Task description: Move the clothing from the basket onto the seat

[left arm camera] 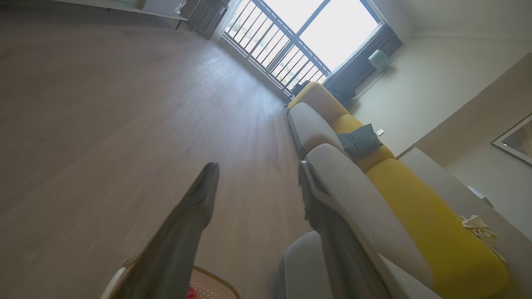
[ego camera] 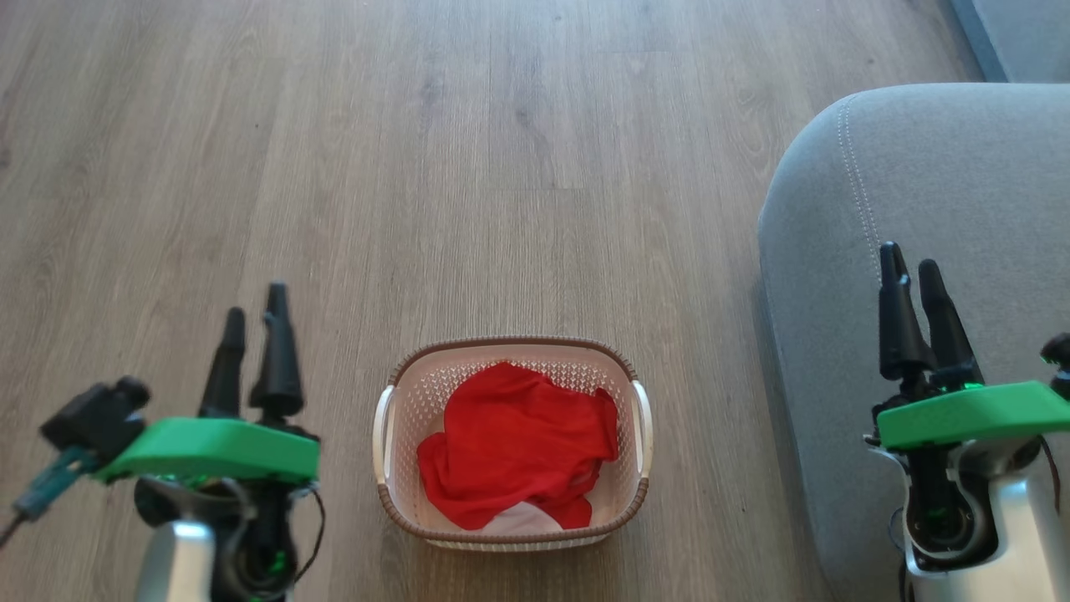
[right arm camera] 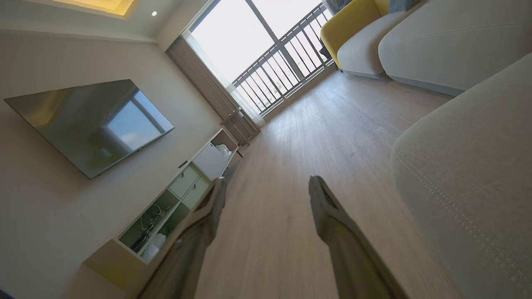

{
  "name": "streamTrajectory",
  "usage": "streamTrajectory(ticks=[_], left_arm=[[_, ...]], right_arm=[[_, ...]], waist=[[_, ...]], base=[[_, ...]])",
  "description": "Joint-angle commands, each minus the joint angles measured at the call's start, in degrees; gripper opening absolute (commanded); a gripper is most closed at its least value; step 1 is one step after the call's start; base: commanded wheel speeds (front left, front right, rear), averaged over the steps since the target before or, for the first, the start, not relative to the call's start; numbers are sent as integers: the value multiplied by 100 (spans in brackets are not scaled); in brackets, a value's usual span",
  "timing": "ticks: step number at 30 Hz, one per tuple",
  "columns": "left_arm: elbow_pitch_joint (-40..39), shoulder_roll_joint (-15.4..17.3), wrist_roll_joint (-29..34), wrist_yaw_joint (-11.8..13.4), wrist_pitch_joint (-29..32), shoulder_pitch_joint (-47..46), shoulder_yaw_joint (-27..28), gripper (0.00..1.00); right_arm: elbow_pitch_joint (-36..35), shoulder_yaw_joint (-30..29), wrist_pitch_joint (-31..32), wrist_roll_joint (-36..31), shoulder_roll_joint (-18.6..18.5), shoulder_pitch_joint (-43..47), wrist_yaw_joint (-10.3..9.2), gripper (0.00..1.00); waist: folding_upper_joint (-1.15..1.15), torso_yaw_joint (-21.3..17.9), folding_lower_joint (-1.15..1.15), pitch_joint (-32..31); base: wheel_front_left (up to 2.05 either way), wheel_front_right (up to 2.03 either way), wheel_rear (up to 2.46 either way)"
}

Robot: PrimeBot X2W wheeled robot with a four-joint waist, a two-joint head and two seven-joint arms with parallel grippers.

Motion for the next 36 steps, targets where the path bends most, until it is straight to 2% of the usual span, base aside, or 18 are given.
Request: streamTrajectory(ticks=[1, 10, 14, 24, 28, 32, 34, 36], left_arm=[[-285, 57, 335, 68, -74, -294, -36, 100], [-40, 73, 1571, 638, -224, -281, -712, 100], [-19, 187, 2040, 1252, -308, -350, -888, 100], [-353, 528, 2776, 2496, -476, -564, -1376, 100], [-509, 661, 3034, 2895, -543, -637, -1603, 100], [-727, 704, 3137, 3101, -610, -708, -1813, 100], [-776, 707, 3152, 3088, -627, -712, -1848, 100], [-794, 675, 3110, 2955, -661, -671, -1899, 100]], right_arm=[[-276, 122, -79, -235, -43, -317, 0, 100], [-375, 217, -230, -828, -45, -328, 0, 100], [-393, 360, -314, -1364, -53, -344, 0, 100], [-575, 539, -483, -2220, -63, -423, 0, 100], [-636, 579, -550, -2506, -64, -445, 0, 100], [-644, 626, -618, -2775, -63, -443, 0, 100], [-618, 647, -634, -2829, -62, -433, 0, 100], [-577, 686, -668, -2903, -60, -433, 0, 100]], waist=[[0, 4, 0, -1], [0, 21, 0, -17], [0, 23, 0, -11], [0, 17, 0, 53], [0, 19, 0, 62], [0, 23, 0, 54], [0, 24, 0, 46], [0, 23, 0, 30]], base=[[0, 0, 0], [0, 0, 0], [0, 0, 0], [0, 0, 0], [0, 0, 0], [0, 0, 0], [0, 0, 0], [0, 0, 0]])
